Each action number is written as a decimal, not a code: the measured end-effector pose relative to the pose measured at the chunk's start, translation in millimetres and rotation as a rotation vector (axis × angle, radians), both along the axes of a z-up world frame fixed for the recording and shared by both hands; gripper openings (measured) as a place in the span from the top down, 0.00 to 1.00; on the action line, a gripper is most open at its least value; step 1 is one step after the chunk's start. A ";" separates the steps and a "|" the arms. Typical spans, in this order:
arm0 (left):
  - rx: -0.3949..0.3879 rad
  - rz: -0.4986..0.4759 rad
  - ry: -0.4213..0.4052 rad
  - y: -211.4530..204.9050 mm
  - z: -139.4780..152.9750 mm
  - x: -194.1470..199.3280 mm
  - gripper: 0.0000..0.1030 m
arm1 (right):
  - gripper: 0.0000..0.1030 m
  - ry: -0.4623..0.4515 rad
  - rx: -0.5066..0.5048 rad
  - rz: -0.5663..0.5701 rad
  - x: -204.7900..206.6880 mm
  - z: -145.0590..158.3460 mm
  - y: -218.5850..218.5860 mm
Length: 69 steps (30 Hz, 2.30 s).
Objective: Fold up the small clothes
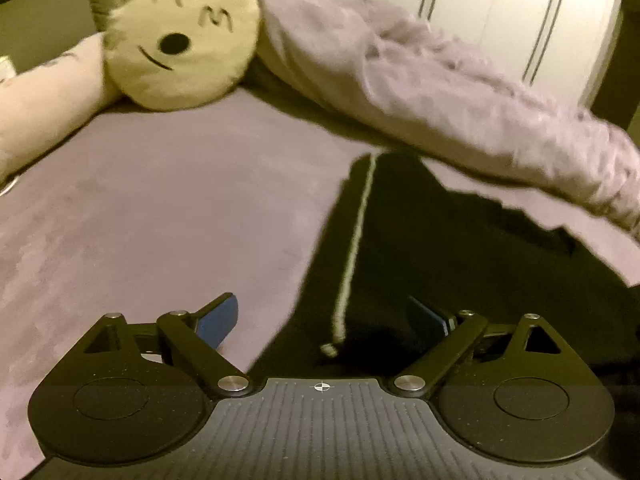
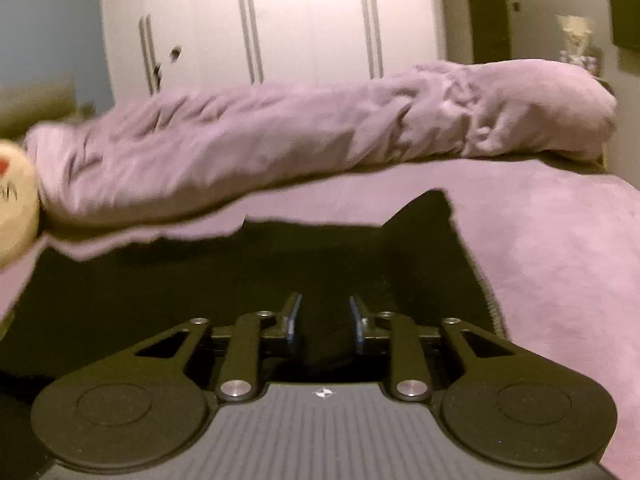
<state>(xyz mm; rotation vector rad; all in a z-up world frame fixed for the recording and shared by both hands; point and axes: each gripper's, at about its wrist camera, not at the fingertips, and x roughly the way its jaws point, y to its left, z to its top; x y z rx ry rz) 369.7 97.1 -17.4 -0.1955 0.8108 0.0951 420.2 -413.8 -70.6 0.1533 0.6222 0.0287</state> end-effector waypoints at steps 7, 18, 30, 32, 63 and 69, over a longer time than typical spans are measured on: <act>0.100 -0.006 0.073 -18.8 -39.2 14.3 0.07 | 0.82 0.017 -0.173 0.008 -4.0 -21.0 4.5; 0.158 -0.024 0.076 -24.2 -41.1 14.3 0.06 | 0.80 0.019 -0.231 -0.017 -4.0 -27.6 2.2; 0.160 -0.013 0.115 -23.7 -41.2 13.5 0.05 | 0.77 0.028 -0.206 -0.028 -2.0 -32.4 -4.8; 0.143 0.011 0.118 -20.2 -38.5 10.0 0.05 | 0.76 0.038 -0.176 -0.026 -0.4 -32.1 -10.1; -0.042 0.104 0.139 44.3 -22.8 -224.4 0.06 | 0.58 0.169 0.111 -0.228 -300.8 20.8 -125.9; -0.093 0.146 0.144 58.9 -23.1 -251.2 0.06 | 0.57 0.252 0.200 -0.210 -326.4 4.7 -141.7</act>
